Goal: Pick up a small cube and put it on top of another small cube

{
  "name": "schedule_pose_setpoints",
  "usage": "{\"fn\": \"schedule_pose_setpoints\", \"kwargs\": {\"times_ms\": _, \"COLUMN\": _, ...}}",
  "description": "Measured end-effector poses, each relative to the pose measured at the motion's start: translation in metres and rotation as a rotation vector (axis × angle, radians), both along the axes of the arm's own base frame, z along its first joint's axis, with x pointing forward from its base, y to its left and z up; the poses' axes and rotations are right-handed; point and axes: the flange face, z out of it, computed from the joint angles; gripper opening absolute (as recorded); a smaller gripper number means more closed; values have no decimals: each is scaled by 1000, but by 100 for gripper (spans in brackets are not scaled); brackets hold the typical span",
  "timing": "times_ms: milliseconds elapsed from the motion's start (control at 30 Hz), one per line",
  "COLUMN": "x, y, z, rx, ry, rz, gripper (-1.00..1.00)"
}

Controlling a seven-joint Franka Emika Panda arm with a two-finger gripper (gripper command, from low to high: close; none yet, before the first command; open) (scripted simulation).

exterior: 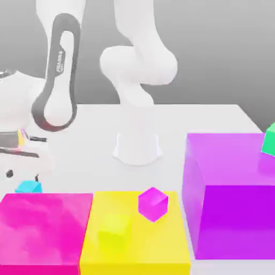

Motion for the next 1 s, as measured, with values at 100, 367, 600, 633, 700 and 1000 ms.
{"fn": "schedule_pose_setpoints", "kwargs": {"times_ms": 100, "x": -1, "y": 1, "z": -19, "rx": 0, "ry": 1, "rz": 0, "gripper": -100}}
{"fn": "schedule_pose_setpoints", "kwargs": {"times_ms": 367, "x": -1, "y": 1, "z": -6, "rx": 3, "ry": 1, "rz": 0, "gripper": -100}}
{"fn": "schedule_pose_setpoints", "kwargs": {"times_ms": 600, "x": 23, "y": 13, "z": 48, "rx": 1, "ry": 3, "rz": 38, "gripper": -100}}
{"fn": "schedule_pose_setpoints", "kwargs": {"times_ms": 633, "x": 34, "y": 20, "z": 52, "rx": 0, "ry": 4, "rz": 56, "gripper": -100}}
{"fn": "schedule_pose_setpoints", "kwargs": {"times_ms": 700, "x": 55, "y": 33, "z": 60, "rx": -1, "ry": 5, "rz": 91, "gripper": -100}}
{"fn": "schedule_pose_setpoints", "kwargs": {"times_ms": 1000, "x": 135, "y": 104, "z": 96, "rx": -5, "ry": 6, "rz": 226, "gripper": -100}}
